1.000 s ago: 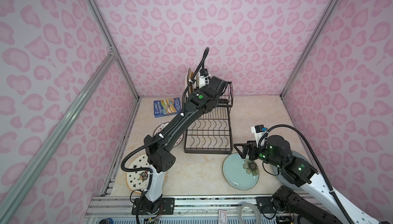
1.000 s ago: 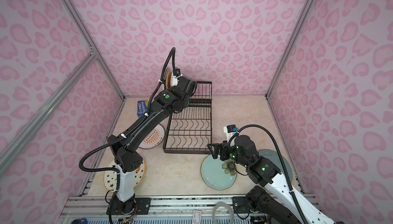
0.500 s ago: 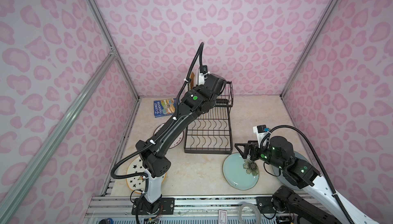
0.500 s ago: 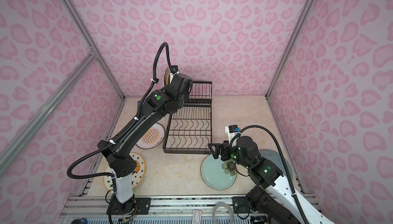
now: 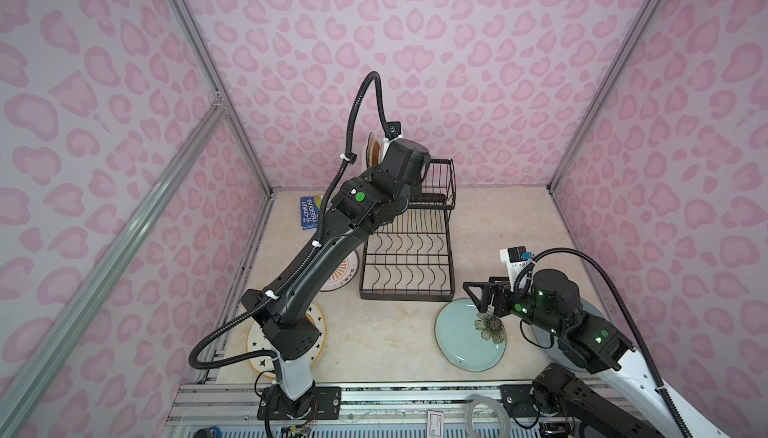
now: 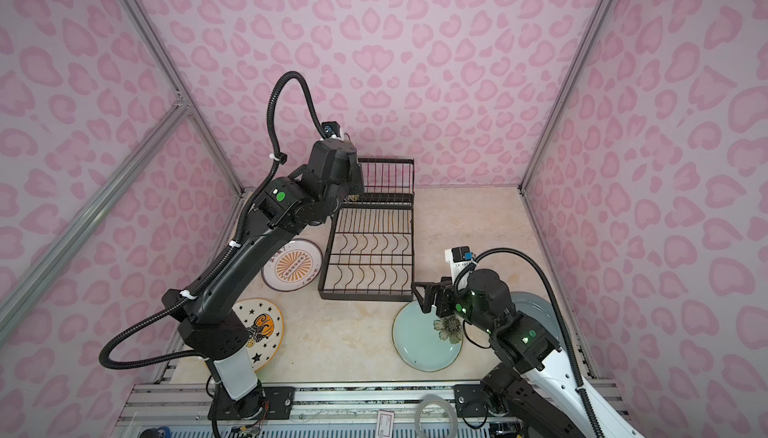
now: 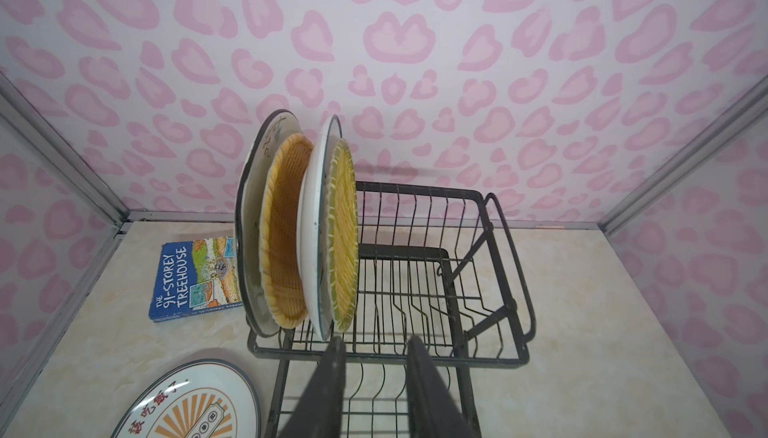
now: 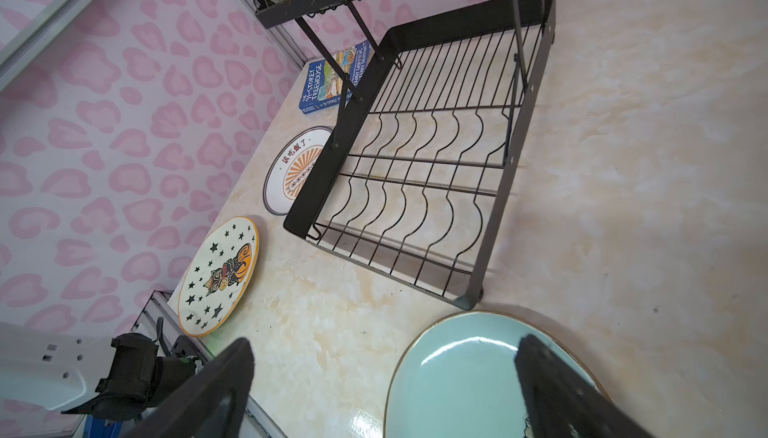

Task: Load the plates into the dish rack
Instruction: 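Open the left gripper and lift it off the placed mat, then withdraw the left gripper from the rack while the right gripper lowers onto the teal plate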

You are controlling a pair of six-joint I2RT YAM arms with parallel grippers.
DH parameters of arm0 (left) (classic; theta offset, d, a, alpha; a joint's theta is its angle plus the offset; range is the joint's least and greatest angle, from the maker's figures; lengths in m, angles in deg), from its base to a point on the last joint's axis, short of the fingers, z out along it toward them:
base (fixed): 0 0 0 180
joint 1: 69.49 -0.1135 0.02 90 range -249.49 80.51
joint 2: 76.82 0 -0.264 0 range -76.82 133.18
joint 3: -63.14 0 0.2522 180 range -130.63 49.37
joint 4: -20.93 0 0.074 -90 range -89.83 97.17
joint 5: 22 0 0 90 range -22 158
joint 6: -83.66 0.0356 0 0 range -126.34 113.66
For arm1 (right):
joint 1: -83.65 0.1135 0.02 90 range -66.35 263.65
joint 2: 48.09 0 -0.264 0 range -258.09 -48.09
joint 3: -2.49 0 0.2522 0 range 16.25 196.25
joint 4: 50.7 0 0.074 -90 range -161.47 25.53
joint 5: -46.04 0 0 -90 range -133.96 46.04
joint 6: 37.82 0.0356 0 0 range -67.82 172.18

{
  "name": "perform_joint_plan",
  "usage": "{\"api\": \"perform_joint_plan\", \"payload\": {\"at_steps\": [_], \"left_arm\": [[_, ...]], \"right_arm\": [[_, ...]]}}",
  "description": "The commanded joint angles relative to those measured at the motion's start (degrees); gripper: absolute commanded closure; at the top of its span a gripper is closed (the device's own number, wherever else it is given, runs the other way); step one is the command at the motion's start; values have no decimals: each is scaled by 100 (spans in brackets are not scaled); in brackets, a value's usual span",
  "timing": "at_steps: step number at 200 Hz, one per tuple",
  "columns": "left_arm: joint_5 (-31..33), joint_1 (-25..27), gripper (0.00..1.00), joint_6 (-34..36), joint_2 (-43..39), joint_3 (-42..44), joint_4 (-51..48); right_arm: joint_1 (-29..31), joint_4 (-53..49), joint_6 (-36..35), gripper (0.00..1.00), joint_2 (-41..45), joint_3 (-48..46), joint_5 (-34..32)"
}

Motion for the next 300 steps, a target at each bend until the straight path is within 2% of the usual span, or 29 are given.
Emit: {"api": "perform_joint_plan", "payload": {"at_steps": [1,72,76,91,101,118,136,142,167,197,222,257,276,300], "left_arm": [[-618,-15,70,91,-366,355,225],[-1630,-63,65,231,-1922,2311,1017],[-1691,-69,60,260,-2018,2443,1074],[-1894,-76,55,358,-2419,2916,1326],[-2004,-78,47,441,-2687,3283,1462],[-2214,-74,20,602,-3150,3897,1693],[-2595,-87,0,828,-3700,4615,2067],[-2741,-87,3,893,-3888,4893,2198],[-3110,-88,3,1116,-4455,5788,2443],[-3388,-95,3,1210,-4780,6253,2271],[-3673,-95,3,1258,-4958,6601,2172],[-3690,-94,3,1159,-5084,7078,2376],[-4112,-89,3,1190,-5011,6995,2326],[-4160,-89,3,1198,-5003,7000,2305]], "right_arm": [[-24,-5,-77,2,60,-71,74],[-171,32,11,2,101,-296,213],[-178,38,15,2,101,-321,220],[-200,49,16,2,110,-358,265],[-208,53,26,2,101,-383,315],[-216,-1,31,2,92,-391,322],[-218,-45,47,2,101,-446,292],[-226,-55,57,2,109,-476,280],[-294,-121,163,2,70,-610,227],[-488,-606,427,2,-119,-706,-144],[-930,-1338,854,2,-302,-749,-494],[-1411,-2071,1431,2,50,-1001,-593],[-1610,-2216,1595,2,254,-1287,-359],[-1757,-2098,1886,4,462,-1837,167]]}}
